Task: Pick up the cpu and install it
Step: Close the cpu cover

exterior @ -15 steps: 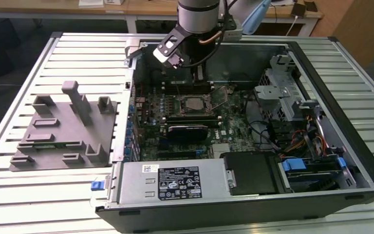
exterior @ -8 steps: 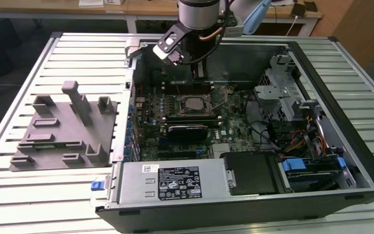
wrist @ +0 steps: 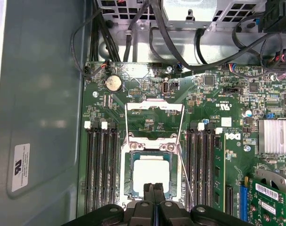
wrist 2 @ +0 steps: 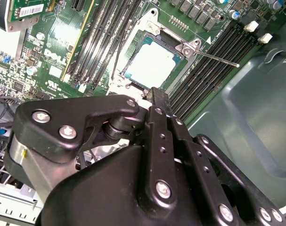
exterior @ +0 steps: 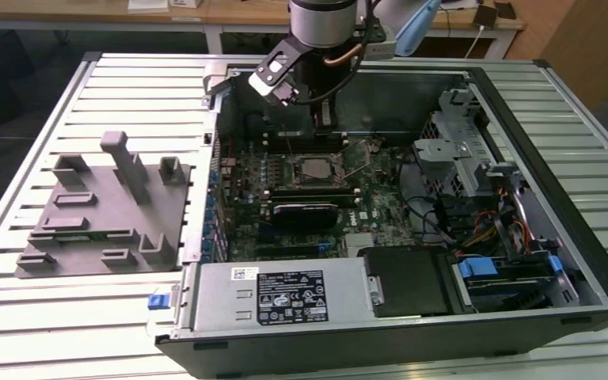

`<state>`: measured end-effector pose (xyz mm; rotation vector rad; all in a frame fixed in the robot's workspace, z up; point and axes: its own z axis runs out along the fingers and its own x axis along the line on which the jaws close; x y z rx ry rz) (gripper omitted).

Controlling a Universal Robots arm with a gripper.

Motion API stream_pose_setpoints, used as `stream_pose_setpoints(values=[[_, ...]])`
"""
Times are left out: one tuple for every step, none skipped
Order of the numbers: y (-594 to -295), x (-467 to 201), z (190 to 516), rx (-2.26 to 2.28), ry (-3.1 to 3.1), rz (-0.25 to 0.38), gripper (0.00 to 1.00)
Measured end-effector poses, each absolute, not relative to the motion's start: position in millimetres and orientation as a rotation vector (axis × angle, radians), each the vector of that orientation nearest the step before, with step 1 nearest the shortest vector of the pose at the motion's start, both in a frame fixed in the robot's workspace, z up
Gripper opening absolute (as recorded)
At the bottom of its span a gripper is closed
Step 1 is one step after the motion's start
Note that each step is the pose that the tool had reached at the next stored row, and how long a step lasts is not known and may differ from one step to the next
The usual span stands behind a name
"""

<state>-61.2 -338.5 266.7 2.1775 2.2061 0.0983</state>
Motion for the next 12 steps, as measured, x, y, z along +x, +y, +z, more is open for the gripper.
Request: stream_pose_setpoints(values=[[-338.5, -61.2, 266.7, 2.177, 2.206, 0.098, 0.11], [-338.5, -61.2, 266.7, 2.178, 2.206, 0.098, 0.11], [-338.5, -60.3, 266.9, 2.177, 2.206, 0.098, 0.11], [-338.5, -59.5, 266.8, 2.177, 2.206, 0.098, 0.11], [-338.4, -58.0, 266.8, 2.178, 2.206, 0.098, 0.11], [-338.5, -56.0, 266.7, 2.178, 2.206, 0.098, 0.11], [-338.5, -53.7, 266.8, 2.178, 2.206, 0.098, 0.11], [-338.4, -51.2, 266.7, 2.178, 2.206, 0.098, 0.11], [-338.4, -48.7, 266.7, 2.178, 2.207, 0.097, 0.11], [-338.4, -46.0, 266.7, 2.178, 2.207, 0.097, 0.11], [-338.4, -43.0, 266.7, 2.179, 2.207, 0.096, 0.11], [-338.5, -40.1, 266.7, 2.179, 2.207, 0.096, 0.11]])
